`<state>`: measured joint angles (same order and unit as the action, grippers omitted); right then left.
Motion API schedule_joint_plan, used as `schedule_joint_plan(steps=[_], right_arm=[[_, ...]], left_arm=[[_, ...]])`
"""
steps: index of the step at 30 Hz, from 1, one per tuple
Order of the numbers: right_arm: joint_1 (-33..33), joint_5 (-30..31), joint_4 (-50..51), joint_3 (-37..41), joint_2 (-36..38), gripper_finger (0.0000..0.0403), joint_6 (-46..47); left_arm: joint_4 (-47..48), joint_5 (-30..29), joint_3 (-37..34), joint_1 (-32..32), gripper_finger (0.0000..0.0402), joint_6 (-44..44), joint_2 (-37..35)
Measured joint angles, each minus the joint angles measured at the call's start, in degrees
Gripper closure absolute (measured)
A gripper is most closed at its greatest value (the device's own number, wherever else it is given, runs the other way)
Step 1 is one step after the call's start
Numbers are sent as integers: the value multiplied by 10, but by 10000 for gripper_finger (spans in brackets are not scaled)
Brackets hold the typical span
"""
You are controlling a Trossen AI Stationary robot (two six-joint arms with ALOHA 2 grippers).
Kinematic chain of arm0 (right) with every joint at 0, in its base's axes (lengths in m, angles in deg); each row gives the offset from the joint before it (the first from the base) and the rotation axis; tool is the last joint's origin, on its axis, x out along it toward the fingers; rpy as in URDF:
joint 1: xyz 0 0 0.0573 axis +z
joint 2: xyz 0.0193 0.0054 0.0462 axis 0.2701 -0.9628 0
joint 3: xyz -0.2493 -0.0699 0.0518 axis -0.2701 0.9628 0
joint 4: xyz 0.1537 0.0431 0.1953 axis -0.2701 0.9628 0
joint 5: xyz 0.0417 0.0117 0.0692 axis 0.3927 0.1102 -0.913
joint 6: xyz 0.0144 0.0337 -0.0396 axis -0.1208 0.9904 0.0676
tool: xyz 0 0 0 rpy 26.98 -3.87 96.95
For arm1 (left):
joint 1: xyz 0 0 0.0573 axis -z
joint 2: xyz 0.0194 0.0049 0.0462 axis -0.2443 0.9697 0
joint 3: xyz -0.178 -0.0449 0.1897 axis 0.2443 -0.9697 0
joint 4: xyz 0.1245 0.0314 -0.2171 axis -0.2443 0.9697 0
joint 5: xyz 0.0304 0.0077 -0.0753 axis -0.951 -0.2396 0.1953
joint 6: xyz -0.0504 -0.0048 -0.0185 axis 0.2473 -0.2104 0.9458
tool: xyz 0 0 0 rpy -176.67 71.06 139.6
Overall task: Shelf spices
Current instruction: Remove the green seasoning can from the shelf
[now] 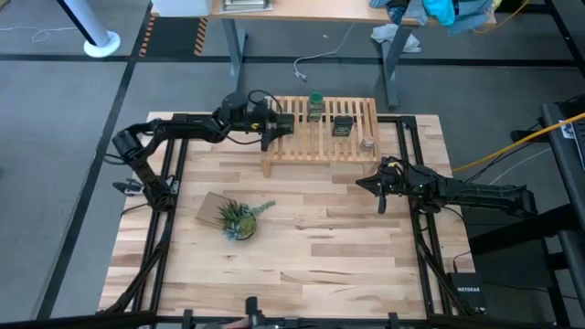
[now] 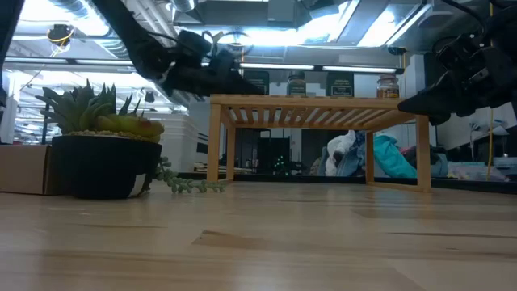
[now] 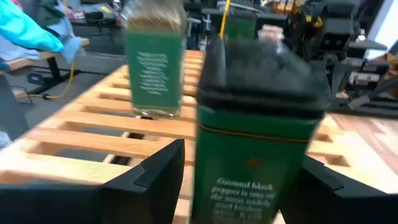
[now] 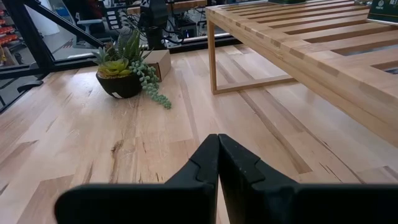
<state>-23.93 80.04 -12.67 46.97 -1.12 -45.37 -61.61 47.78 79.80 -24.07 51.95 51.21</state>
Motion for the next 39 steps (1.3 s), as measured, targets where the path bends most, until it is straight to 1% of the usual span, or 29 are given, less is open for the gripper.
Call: schedule_joint_plan(steps=[3, 5, 7, 11, 17, 21, 24, 27, 29, 33, 35, 39], right_arm=[[0, 0, 1, 0, 0, 388, 0], [0, 0, 2, 0, 0, 388, 0], [0, 0, 2, 0, 0, 388, 0], [0, -1, 2, 0, 0, 388, 0], [0, -1, 3, 0, 0, 388, 2], [0, -2, 3, 0, 0, 388, 2], [0, -2, 2, 0, 0, 388, 2], [0, -2, 2, 0, 0, 388, 2], [0, -2, 2, 0, 0, 388, 2], [0, -2, 2, 0, 0, 388, 2], [0, -2, 2, 0, 0, 388, 2], [0, -2, 2, 0, 0, 388, 3]], left_arm=[[0, 0, 4, 8, 196, -37, 11], [-5, 0, 5, 12, 211, -69, 10], [-5, -1, 5, 17, 237, -85, 6], [-5, -8, 7, 19, 301, -95, -15], [0, -22, 7, 17, 303, -95, -61], [17, -22, 7, 21, 303, -75, -107], [85, -22, 7, 31, 303, -60, -157], [202, -26, 7, 45, 303, -64, -220], [292, -54, 7, 58, 303, -64, -264], [448, -130, 7, 94, 303, -60, -346], [506, -163, 7, 119, 303, -41, -380], [600, -232, 6, 181, 303, 17, -423]])
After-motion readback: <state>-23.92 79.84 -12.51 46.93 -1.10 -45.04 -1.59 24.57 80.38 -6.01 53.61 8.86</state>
